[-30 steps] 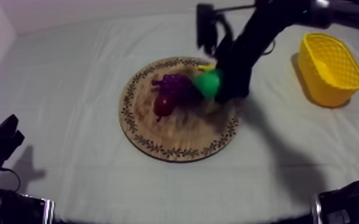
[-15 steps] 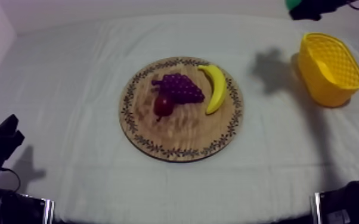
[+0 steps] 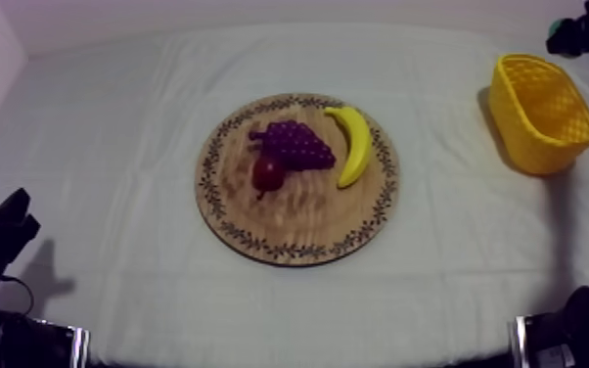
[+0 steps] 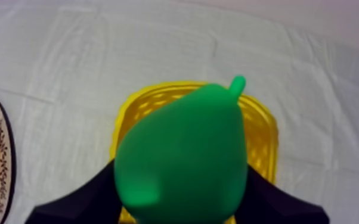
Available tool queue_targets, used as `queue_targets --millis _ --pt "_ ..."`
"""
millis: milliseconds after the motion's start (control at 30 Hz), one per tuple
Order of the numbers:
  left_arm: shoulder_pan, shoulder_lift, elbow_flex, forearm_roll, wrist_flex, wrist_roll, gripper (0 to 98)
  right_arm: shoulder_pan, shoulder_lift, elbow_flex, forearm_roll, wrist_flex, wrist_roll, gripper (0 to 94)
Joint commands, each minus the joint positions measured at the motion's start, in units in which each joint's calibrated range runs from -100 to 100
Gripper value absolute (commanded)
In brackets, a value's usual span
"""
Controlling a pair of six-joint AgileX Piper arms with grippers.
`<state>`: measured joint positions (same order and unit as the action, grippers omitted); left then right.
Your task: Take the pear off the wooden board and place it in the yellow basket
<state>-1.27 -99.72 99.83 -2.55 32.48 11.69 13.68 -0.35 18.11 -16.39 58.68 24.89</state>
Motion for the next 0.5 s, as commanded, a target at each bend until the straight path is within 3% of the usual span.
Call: queue_targets --millis 0,233,467 --pt "0.00 -0.02 -0.05 -0.01 0.01 0.01 0.1 -0.48 0.48 1.37 0.38 -1.47 -0.19 35.8" --pt "0.00 -0.02 -0.05 -0.01 0.01 0.01 0.1 -2.47 1.01 5.00 2.83 -6.65 -3.35 60.6" --pt "0.00 -0.02 -0.05 -0.01 0.01 0.01 0.1 -2.68 -1.96 8.17 2.33 -8.99 -2.79 65.3"
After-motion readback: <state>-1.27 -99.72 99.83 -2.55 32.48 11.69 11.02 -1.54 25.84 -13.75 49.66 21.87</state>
